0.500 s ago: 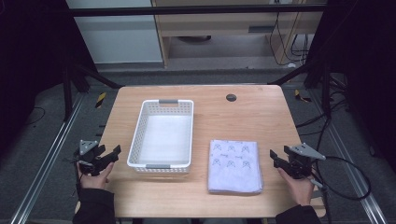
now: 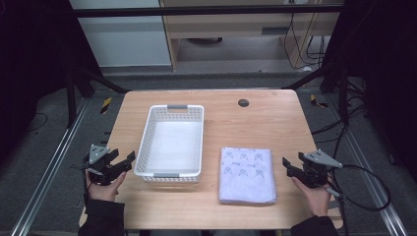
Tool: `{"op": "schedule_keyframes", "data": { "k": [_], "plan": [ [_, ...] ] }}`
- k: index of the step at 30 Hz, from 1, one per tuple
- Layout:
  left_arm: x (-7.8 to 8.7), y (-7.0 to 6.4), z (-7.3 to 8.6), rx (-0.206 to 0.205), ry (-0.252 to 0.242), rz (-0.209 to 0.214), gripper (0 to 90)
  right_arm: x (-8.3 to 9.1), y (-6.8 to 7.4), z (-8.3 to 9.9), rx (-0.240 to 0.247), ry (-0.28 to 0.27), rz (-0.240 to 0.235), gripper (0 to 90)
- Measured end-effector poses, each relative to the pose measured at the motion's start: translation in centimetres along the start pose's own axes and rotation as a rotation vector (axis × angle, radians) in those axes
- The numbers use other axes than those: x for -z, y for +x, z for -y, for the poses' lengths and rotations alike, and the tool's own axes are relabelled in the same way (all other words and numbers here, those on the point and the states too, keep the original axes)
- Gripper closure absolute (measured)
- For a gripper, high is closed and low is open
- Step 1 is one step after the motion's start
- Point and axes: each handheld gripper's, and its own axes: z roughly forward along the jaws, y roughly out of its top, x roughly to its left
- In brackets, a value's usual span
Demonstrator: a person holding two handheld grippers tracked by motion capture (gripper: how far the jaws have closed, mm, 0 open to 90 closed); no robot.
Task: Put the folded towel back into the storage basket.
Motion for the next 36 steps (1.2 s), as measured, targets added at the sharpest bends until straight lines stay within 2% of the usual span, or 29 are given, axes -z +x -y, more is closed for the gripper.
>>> {"op": "schedule_keyframes", "data": {
  "k": [3, 6, 7, 8, 13, 24, 28, 34, 36],
  "plan": [
    [0.3, -1.2, -0.3, -0.012, -0.008, 0.018, 33.9, 0.1, -0.1, -0.4, 0.008, -0.005, -0.008, 33.2],
    [0.3, -1.8, -0.3, -0.025, -0.006, 0.029, 34.1, 0.4, -0.1, -0.7, 0.009, -0.013, -0.016, 33.2],
    [0.3, -2.4, -0.5, -0.037, -0.003, 0.044, 34.1, 0.6, 0.0, -1.1, 0.005, -0.028, -0.024, 32.8],
    [0.3, -2.4, -0.5, -0.037, -0.003, 0.044, 34.1, 0.6, 0.0, -1.1, 0.005, -0.028, -0.024, 32.8],
    [0.3, -4.0, -0.9, -0.056, -0.008, 0.075, 34.3, 1.1, 0.1, -2.7, 0.020, -0.070, -0.042, 30.7],
    [0.0, -6.7, -2.0, -0.083, -0.023, 0.113, 35.0, 0.9, 0.8, -5.2, 0.049, -0.078, -0.064, 27.6],
    [-0.3, -8.6, -2.5, -0.104, -0.024, 0.152, 35.1, 0.8, 1.3, -6.2, 0.061, -0.078, -0.081, 27.5],
    [-0.6, -10.4, -2.9, -0.130, -0.024, 0.178, 35.4, 0.7, 1.8, -7.2, 0.072, -0.087, -0.090, 27.6],
    [-0.9, -11.7, -3.0, -0.148, -0.021, 0.197, 35.6, 0.6, 2.1, -7.7, 0.078, -0.081, -0.094, 27.6]
  ]
}}
